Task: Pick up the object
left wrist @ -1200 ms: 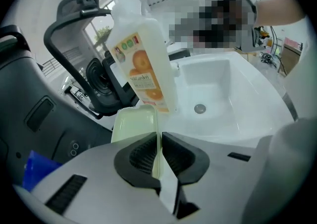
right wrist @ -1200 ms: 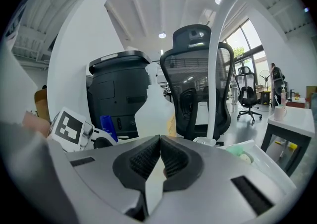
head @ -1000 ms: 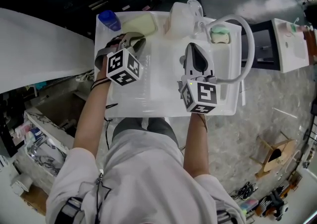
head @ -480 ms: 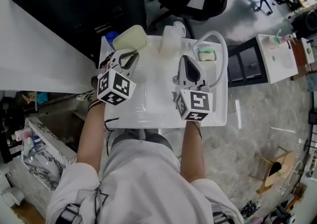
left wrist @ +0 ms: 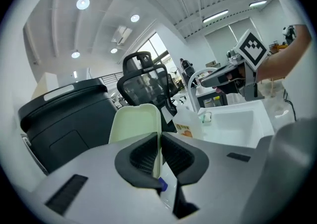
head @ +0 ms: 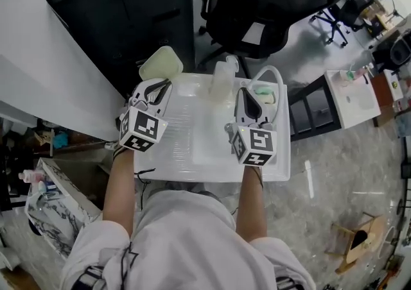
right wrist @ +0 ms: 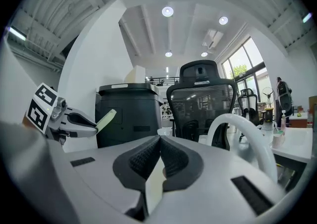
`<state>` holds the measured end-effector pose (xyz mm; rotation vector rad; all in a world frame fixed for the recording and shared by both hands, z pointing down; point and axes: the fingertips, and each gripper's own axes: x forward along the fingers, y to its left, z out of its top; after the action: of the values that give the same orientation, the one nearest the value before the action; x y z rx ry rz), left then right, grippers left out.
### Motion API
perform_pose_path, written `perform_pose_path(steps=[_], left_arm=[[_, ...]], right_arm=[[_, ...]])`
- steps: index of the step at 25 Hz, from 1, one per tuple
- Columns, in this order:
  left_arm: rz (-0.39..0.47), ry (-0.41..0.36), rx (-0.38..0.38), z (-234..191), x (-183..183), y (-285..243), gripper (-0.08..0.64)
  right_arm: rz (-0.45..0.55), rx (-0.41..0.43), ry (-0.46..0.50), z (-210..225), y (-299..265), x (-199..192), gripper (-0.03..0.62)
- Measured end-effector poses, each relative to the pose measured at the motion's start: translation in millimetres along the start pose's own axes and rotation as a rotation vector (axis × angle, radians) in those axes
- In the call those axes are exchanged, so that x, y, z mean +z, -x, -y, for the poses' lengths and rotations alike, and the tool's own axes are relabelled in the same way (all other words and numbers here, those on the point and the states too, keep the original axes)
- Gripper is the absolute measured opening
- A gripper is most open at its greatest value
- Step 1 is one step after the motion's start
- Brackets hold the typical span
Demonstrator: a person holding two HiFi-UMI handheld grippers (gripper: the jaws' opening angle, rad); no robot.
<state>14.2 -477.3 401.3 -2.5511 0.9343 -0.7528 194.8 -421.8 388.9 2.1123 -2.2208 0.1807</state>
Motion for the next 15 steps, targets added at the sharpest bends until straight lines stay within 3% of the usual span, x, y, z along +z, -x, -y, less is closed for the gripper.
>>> perform_pose_path(steps=[10, 15], left_arm=[[0.101, 0.130, 0.148, -46.6, 12.7, 55.5, 0.040], [0.176, 0.236, 0.210, -67.2, 18.8, 77.0, 0.040]], right_arm=[[0.057, -0.034, 0.027, 7.2, 14.5, 32.4, 0.008], [0.082, -0.035, 0.041, 9.3, 20.5, 46.8, 0.008]])
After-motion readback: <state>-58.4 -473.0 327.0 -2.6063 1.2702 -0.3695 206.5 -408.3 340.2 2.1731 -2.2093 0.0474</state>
